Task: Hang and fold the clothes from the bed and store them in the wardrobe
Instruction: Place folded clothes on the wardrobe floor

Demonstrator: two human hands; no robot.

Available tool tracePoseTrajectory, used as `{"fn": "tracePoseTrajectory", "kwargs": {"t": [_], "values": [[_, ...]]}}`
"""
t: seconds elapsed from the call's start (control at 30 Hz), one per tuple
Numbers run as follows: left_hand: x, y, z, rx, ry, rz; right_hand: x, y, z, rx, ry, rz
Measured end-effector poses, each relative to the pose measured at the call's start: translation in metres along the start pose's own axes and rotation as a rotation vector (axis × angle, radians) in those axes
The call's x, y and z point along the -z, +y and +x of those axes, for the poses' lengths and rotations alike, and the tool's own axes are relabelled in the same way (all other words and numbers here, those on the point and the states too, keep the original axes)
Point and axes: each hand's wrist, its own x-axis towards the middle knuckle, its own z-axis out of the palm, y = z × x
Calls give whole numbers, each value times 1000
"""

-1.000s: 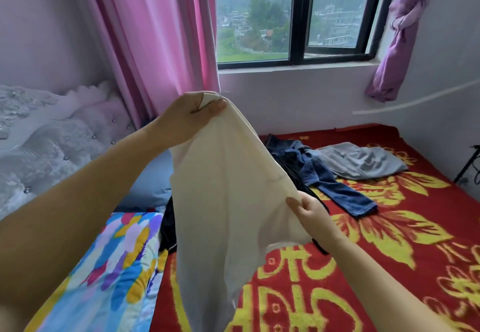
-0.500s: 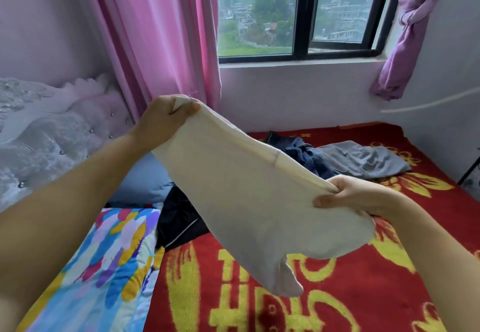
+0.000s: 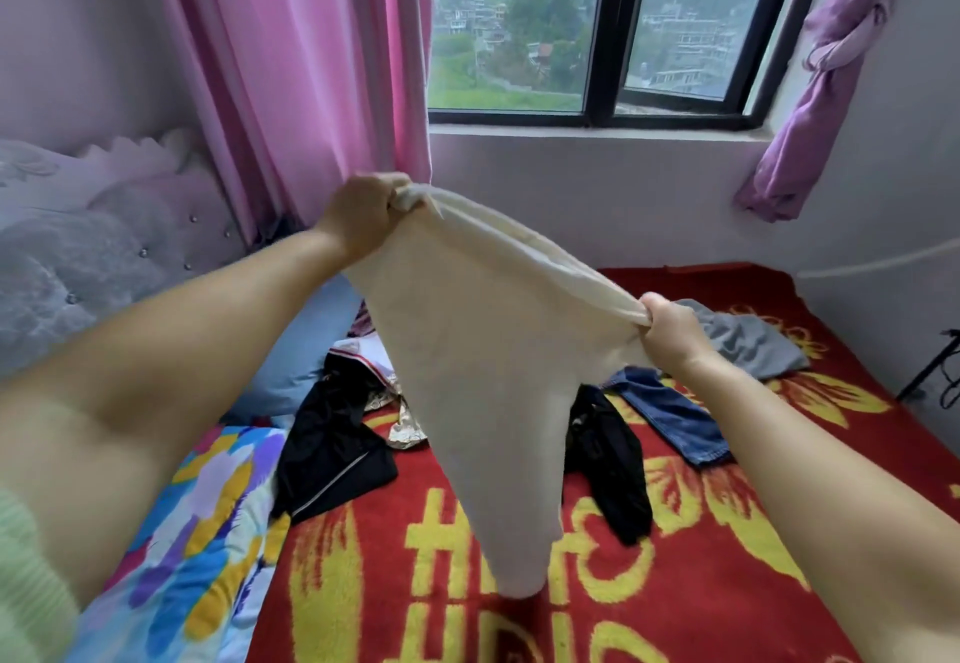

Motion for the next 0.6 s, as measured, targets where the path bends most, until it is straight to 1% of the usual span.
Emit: {"fn": "tracePoseTrajectory", "kwargs": {"t": [0.13, 0.17, 0.23, 0.33, 0.43, 0.5, 0.6], "values": [[25, 7, 21, 5, 174, -89, 10, -21, 22, 67, 122, 74], [31, 10, 17, -21, 187, -115, 11, -21, 24, 76, 126, 80], [41, 21, 0, -122, 143, -149, 10, -16, 23, 87, 101, 77], [35, 34, -50, -275, -65, -254, -6, 4, 8, 80, -13, 54], [2, 41, -118, -303, -319, -317, -34, 28, -20, 52, -144, -2], [-37, 39, -172, -277, -494, -350, -68, 47, -42, 35, -280, -52], [-103, 36, -269, -145, -801, -324, -122, 82, -90, -58, -488, -54]]}}
